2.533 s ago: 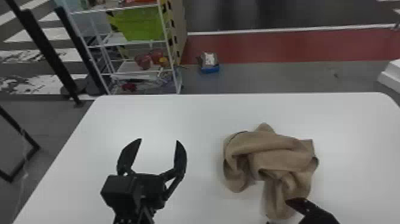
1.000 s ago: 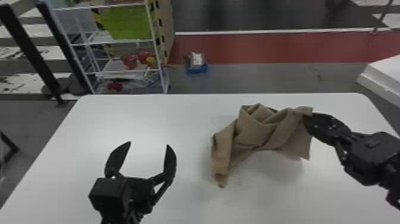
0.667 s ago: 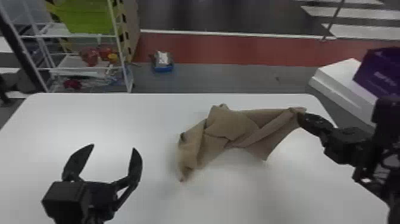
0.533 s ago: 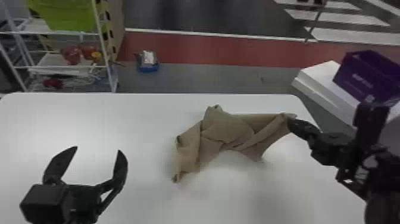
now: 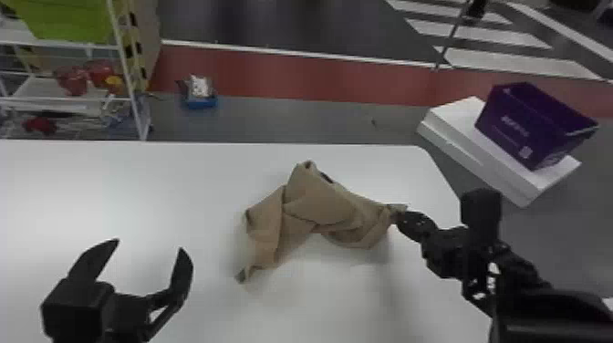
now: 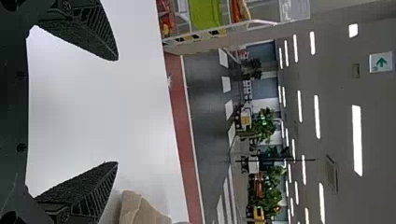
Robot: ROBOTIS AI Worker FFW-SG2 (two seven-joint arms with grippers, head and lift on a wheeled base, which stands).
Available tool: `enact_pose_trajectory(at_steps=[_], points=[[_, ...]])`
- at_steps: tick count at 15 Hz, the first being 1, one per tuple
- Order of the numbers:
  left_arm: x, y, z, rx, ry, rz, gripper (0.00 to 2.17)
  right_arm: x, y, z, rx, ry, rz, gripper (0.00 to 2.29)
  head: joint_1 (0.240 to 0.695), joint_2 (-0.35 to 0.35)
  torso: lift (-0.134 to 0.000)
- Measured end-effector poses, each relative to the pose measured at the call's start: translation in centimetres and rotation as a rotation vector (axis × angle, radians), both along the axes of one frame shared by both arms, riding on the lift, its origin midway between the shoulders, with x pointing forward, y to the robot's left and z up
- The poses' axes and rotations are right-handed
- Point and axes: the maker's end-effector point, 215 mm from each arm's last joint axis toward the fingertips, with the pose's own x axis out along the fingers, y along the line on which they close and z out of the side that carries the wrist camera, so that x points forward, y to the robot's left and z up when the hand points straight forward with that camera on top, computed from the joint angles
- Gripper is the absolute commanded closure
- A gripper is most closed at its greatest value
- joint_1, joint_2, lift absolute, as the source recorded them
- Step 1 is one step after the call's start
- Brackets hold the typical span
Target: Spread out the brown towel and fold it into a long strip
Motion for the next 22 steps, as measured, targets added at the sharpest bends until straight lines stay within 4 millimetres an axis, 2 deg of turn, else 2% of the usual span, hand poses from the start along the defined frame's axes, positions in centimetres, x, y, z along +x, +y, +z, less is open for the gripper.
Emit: enact_pose_trajectory(at_steps=[5, 7, 11, 13, 16, 19, 22], points=[[-1.0, -4.1, -1.4, -0.030, 0.035, -0.111, 0.11, -1.2, 4.1, -0.9, -0.023, -0.025, 0.114, 1.69, 0.695, -0.225, -0.123], [-1.1, -5.7, -1.8, -0.036, 0.042, -0.142, 0.15, -2.0, 5.3, -2.2, -0.060, -0.005, 0.145, 1.69, 0.695, -0.231, -0.123], [-1.2, -8.3, -1.7, -0.046, 0.040, -0.198, 0.21, -3.7, 4.3, -6.8, -0.171, 0.118, 0.158, 1.69, 0.695, -0.267, -0.123], [-1.1, -9.5, -1.7, -0.052, 0.042, -0.225, 0.21, -4.1, 3.6, -8.1, -0.196, 0.156, 0.154, 1.69, 0.695, -0.304, -0.123], [-1.3, -11.9, -2.1, -0.053, 0.065, -0.270, 0.21, -4.4, 4.7, -8.7, -0.193, 0.171, 0.174, 1.69, 0.695, -0.323, -0.123], [-1.4, -13.2, -2.0, -0.053, 0.071, -0.293, 0.21, -4.6, 8.0, -8.4, -0.173, 0.157, 0.227, 1.69, 0.695, -0.308, -0.123], [-1.4, -13.3, -1.7, -0.053, 0.066, -0.298, 0.21, -4.7, 10.8, -6.9, -0.159, 0.122, 0.267, 1.69, 0.695, -0.270, -0.123]])
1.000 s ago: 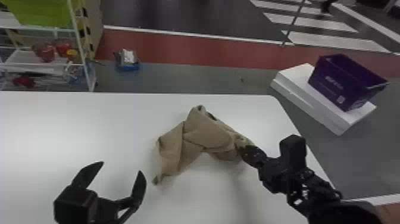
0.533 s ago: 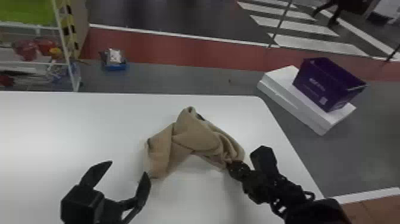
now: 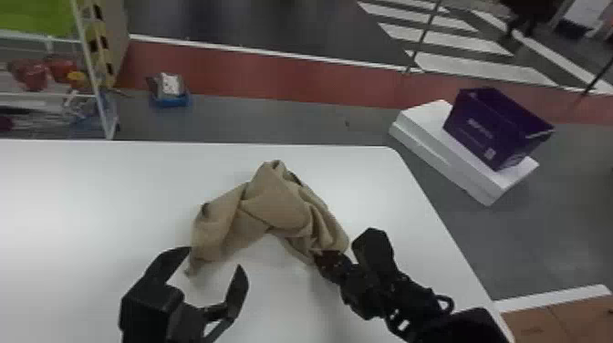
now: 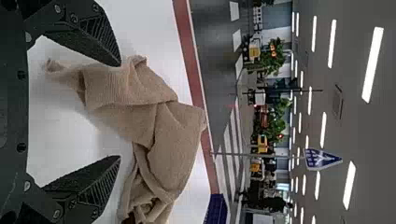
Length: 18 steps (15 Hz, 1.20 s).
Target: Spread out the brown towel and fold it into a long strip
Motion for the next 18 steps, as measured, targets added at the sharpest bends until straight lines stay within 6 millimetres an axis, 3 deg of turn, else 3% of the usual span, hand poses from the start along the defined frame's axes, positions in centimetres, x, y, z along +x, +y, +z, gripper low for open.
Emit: enact_pose_trajectory(at_steps=[5, 9, 15, 18], points=[[0.8, -0.9, 0.0, -0.008, -0.004, -0.022, 0.21, -0.2, 4.6, 3.4, 0.034, -0.067, 0.076, 1.69, 0.695, -0.220, -0.123], [1.6, -3.2, -1.3, -0.026, 0.019, -0.059, 0.21, -1.8, 6.1, 5.7, 0.068, -0.100, 0.108, 1.69, 0.695, -0.226, -0.123], [1.9, -6.1, -1.0, -0.059, 0.019, -0.107, 0.21, -3.9, 6.6, 5.0, 0.062, -0.084, 0.143, 1.69, 0.695, -0.262, -0.123], [1.7, -7.4, -0.4, -0.075, 0.013, -0.126, 0.21, -3.7, 5.7, 4.5, 0.038, -0.073, 0.118, 1.69, 0.695, -0.290, -0.123]])
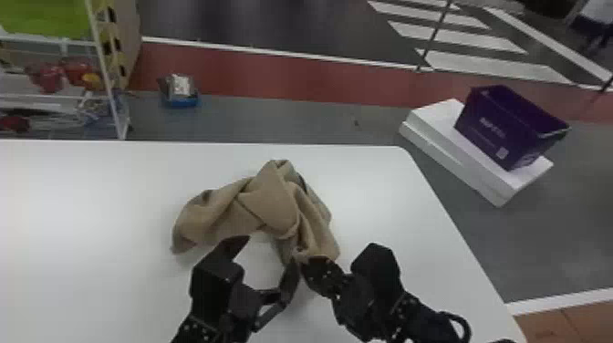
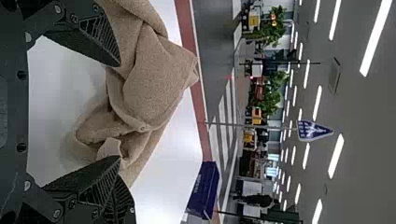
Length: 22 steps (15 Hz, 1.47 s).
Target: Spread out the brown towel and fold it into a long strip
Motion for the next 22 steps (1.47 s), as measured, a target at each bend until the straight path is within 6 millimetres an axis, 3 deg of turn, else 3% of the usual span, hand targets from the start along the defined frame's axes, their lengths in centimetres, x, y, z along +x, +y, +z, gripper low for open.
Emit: enact_pose_trajectory(at_steps=[6, 12, 18, 22], points=[[-0.8, -2.6, 1.1, -0.001, -0.018, -0.046, 0.21, 1.7, -1.9, -1.2, -0.078, -0.008, -0.037, 1.69, 0.695, -0.345, -0.123], [-0.1, -5.2, 0.5, 0.021, 0.004, -0.071, 0.22, 1.6, -1.7, -1.5, -0.091, -0.016, -0.006, 1.69, 0.695, -0.350, -0.123], [2.1, -5.2, 1.0, 0.042, -0.025, -0.065, 0.22, 1.3, -3.5, -3.1, -0.131, 0.010, -0.014, 1.69, 0.695, -0.350, -0.123], [3.3, -5.1, -0.6, 0.076, -0.020, -0.069, 0.33, 1.2, -3.3, -3.4, -0.129, 0.012, -0.008, 1.69, 0.695, -0.350, -0.123]])
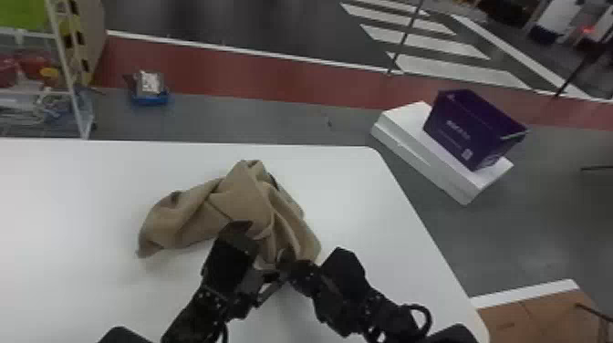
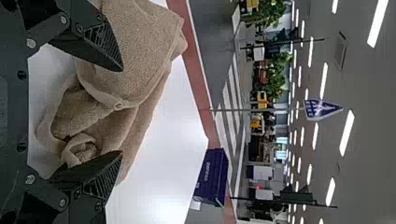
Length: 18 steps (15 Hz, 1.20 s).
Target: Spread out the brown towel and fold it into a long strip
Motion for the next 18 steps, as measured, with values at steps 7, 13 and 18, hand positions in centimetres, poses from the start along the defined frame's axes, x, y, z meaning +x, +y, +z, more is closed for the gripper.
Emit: enact_pose_trajectory(at_steps=[7, 13, 18], points=[[1.9, 0.6, 0.4, -0.012, -0.053, 0.023, 1.03, 0.3, 0.1, -0.1, 0.004, -0.004, 0.005, 1.69, 0.695, -0.350, -0.123], [1.8, 0.7, 0.2, -0.009, -0.050, 0.025, 1.01, 0.5, 0.0, -0.2, 0.005, -0.003, 0.004, 1.69, 0.695, -0.350, -0.123], [1.3, 0.7, -0.3, 0.000, -0.035, 0.019, 1.90, 0.6, 0.1, -0.1, 0.008, -0.007, 0.003, 1.69, 0.695, -0.350, -0.123]])
